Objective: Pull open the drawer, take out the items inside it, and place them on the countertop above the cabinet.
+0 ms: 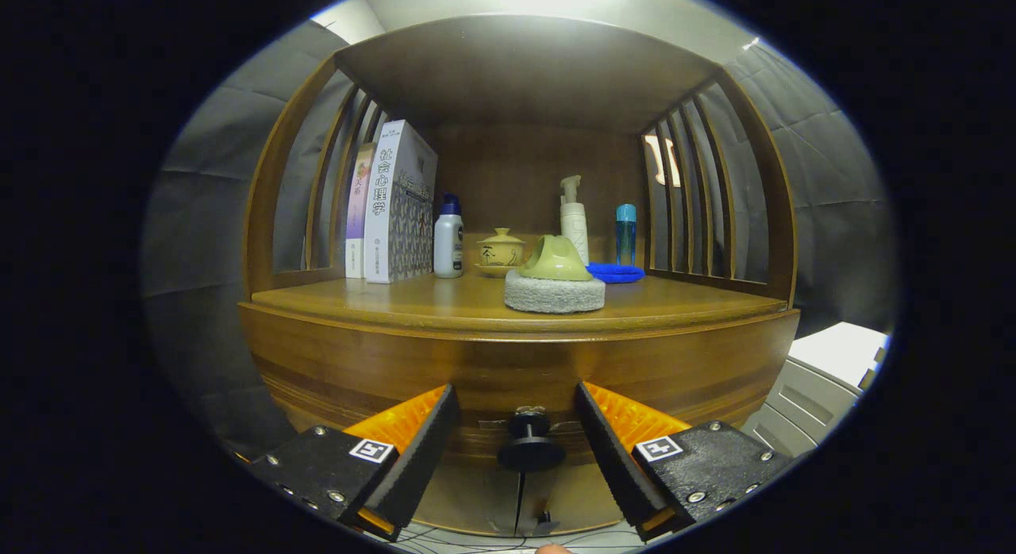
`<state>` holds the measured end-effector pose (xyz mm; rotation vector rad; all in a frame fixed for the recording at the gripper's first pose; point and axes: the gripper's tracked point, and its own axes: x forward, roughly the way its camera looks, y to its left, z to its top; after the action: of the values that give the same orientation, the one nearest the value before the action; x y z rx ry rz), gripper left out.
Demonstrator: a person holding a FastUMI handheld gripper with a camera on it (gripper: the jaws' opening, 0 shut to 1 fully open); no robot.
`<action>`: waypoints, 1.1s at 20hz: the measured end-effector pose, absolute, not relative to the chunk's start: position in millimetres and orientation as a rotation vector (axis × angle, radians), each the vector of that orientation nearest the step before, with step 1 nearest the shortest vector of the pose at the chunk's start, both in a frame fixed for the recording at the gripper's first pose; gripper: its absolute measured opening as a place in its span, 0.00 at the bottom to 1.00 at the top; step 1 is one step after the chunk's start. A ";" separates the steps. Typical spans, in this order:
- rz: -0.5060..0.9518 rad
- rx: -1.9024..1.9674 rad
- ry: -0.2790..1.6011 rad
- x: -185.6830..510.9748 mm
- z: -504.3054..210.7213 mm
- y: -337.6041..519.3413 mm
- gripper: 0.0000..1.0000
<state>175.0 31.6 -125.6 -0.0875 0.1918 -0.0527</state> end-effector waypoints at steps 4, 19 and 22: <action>-0.054 -0.075 0.188 176.4 -126.8 33.7 0.95; -0.041 -0.085 0.046 101.5 -25.8 13.0 0.96; -0.031 -0.078 0.023 72.9 -6.3 5.8 0.96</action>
<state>72.9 5.8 -6.3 -0.0776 0.0233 -0.0305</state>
